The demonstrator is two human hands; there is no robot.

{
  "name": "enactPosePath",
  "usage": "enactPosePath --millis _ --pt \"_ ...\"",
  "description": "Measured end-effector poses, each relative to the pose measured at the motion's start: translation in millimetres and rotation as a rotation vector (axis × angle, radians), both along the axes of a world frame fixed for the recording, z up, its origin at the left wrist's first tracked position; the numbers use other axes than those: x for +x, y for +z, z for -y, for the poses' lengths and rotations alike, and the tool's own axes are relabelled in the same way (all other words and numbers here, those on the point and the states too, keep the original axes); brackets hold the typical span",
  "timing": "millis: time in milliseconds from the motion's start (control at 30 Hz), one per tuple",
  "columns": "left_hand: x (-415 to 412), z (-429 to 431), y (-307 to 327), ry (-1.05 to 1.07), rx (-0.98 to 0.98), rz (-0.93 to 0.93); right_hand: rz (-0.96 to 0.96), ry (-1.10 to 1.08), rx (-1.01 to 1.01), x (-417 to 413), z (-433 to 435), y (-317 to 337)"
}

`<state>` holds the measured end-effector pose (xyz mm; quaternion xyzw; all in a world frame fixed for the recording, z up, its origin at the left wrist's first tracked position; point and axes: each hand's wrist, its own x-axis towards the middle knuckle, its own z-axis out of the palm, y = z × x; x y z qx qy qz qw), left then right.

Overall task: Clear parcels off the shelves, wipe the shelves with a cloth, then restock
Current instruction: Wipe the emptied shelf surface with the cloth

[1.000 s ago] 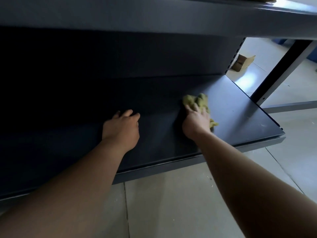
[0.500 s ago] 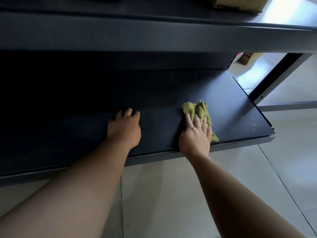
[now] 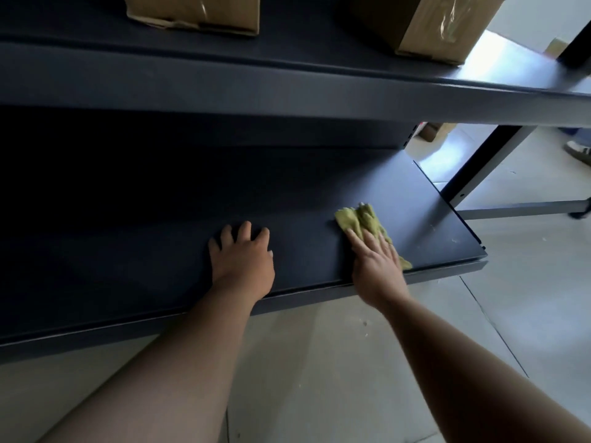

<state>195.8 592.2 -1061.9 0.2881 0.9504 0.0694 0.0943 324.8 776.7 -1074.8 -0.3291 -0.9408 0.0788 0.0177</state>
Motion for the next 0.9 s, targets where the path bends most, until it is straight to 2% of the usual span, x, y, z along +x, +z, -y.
enactPosePath --millis 167,300,433,533,633,667,800,900 --pt "1.6 -12.7 0.5 0.024 0.046 0.006 0.061 -0.159 -0.051 -4.5 -15.6 4.6" --pt "-0.6 -38.7 5.5 0.0 0.048 0.03 0.057 0.126 -0.031 -35.8 10.9 -2.4" --pt "0.4 -43.1 -2.8 0.014 0.07 -0.013 0.075 0.245 -0.07 -60.1 -6.8 -0.1" --pt "-6.6 -46.8 -7.8 0.017 0.101 -0.045 0.026 0.164 -0.007 -54.7 -50.4 2.6" --pt "-9.3 -62.0 -10.2 0.027 0.111 -0.047 0.059 -0.019 -0.033 -51.2 -79.4 5.4" --pt "-8.9 -67.2 -11.6 0.033 0.114 -0.056 0.056 -0.02 -0.034 -56.2 -79.8 4.9" --pt "-7.6 -84.3 -16.8 0.071 0.136 -0.109 -0.024 0.313 -0.005 -83.3 -67.8 1.0" --pt "-9.2 -94.8 -15.3 0.122 0.137 -0.085 0.022 0.382 -0.039 -102.9 -77.0 4.5"
